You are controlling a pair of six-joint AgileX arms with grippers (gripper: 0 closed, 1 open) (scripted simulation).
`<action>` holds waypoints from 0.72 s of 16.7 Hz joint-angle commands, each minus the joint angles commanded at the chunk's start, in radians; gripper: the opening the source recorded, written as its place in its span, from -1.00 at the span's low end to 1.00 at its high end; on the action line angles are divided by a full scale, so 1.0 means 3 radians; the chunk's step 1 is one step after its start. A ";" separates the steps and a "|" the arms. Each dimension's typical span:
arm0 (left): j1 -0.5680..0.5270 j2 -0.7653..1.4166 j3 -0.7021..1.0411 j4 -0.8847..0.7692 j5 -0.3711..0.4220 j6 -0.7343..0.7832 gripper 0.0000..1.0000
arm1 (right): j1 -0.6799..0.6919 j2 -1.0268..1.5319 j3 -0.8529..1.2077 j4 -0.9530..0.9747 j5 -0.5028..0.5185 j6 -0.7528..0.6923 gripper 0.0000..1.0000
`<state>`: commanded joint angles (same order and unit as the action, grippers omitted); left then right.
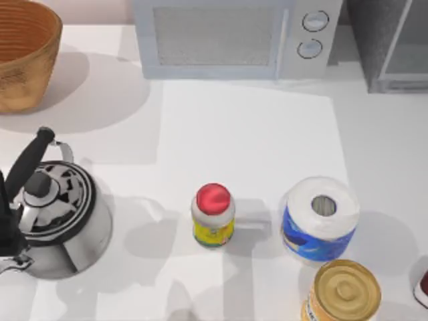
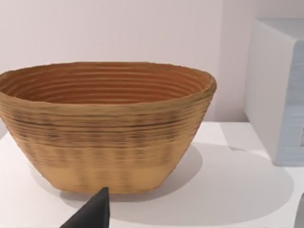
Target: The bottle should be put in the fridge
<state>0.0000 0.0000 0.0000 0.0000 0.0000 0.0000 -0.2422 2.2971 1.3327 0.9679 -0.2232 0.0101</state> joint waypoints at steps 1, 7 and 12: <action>0.0000 0.0000 0.0000 0.0000 0.0000 0.0000 1.00 | 0.0018 0.0086 0.0172 -0.0083 0.0017 0.0001 -0.98; 0.0000 0.0000 0.0000 0.0000 0.0000 0.0000 1.00 | 0.0057 0.0265 0.0510 -0.0290 0.0066 0.0008 -0.98; 0.0000 0.0000 0.0000 0.0000 0.0000 0.0000 1.00 | 0.0057 0.0265 0.0510 -0.0290 0.0066 0.0008 -0.53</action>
<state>0.0000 0.0000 0.0000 0.0000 0.0000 0.0000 -0.2251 2.3767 1.4857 0.8810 -0.2034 0.0124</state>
